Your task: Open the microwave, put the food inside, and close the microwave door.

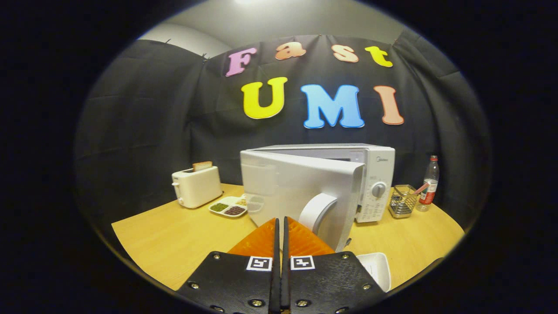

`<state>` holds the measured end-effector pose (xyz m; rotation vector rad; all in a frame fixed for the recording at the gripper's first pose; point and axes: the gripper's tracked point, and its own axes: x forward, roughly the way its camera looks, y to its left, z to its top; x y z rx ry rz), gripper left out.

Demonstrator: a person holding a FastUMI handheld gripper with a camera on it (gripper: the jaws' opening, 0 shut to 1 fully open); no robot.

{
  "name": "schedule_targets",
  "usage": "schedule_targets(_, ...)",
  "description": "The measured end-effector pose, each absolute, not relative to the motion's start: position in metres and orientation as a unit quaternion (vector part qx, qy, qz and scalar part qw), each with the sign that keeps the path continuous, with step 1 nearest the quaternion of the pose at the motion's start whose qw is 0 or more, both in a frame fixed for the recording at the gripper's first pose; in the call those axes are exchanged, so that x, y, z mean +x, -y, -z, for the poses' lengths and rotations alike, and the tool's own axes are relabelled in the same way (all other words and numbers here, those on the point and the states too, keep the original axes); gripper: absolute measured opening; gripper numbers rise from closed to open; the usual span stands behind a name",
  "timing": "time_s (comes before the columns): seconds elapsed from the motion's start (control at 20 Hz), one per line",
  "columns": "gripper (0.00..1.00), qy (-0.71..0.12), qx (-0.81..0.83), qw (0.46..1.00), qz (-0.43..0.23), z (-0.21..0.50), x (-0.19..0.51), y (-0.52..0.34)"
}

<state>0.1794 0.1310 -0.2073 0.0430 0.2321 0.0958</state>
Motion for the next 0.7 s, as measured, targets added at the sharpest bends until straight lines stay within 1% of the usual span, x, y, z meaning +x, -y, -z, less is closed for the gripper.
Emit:
schedule_targets(0.25,0.01,-0.107,0.007,0.994,0.022,0.208,0.217,-0.064)
schedule_targets(0.4,0.01,-0.105,-0.001,0.993,0.05,0.211,0.24,-0.04)
schedule_targets(0.7,0.02,-0.095,-0.026,0.994,0.048,0.206,0.275,-0.031)
